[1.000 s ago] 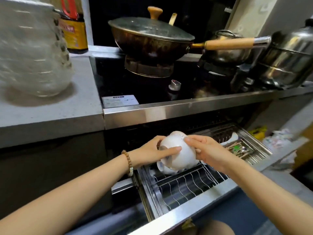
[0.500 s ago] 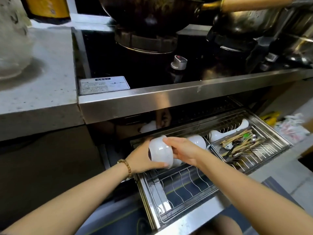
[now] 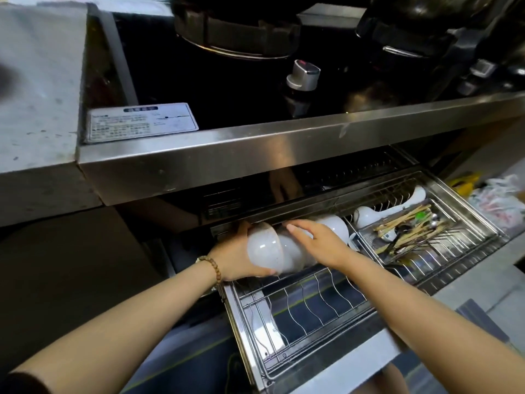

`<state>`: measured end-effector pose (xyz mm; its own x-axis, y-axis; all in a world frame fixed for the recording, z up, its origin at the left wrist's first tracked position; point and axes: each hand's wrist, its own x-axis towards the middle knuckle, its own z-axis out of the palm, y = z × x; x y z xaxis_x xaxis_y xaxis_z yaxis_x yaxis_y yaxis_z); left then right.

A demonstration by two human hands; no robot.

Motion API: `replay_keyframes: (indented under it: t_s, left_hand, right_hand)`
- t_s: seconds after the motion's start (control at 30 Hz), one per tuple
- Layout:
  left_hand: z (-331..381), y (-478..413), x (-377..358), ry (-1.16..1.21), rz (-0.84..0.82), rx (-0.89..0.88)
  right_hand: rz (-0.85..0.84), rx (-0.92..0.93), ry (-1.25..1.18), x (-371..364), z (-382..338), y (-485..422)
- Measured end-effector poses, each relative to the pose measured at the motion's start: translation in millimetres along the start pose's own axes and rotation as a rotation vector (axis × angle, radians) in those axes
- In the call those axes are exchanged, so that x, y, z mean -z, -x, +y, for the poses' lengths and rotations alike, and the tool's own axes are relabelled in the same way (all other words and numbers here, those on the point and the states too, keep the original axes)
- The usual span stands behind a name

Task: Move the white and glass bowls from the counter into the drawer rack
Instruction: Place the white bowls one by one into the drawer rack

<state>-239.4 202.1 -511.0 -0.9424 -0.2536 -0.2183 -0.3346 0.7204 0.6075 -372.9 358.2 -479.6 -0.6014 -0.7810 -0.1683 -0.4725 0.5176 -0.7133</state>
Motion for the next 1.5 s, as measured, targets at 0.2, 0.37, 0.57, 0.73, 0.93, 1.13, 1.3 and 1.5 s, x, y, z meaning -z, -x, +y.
replay_keyframes:
  t_s: [0.2,0.37,0.57,0.73,0.93,1.13,1.3,1.5]
  left_hand:
    - [0,-11,-6,0.109,-0.035,0.039]
    - [2,-17,-11,0.162,-0.109,0.017]
    - [-2,-28,-17,0.204,-0.178,0.068]
    - [-6,-35,-20,0.186,-0.219,0.127]
    - [-7,-39,-20,0.167,-0.255,0.189]
    - [-6,-38,-20,0.163,-0.239,0.189]
    - [-4,-36,-20,0.164,-0.212,0.191]
    - [4,-25,-12,0.183,-0.149,0.226]
  right_hand:
    - [-0.153,-0.064,-0.047,-12,9,-3]
    - [-0.118,-0.019,0.13,-13,12,-7]
    - [-0.163,-0.037,0.191,-18,22,-11]
    - [-0.149,-0.043,0.165,-19,23,-14]
    - [-0.152,-0.069,0.127,-18,25,-15]
    - [-0.16,-0.045,0.154,-19,29,-15]
    - [-0.166,-0.043,0.139,-18,29,-14]
    - [-0.191,-0.109,0.011,-8,17,-6]
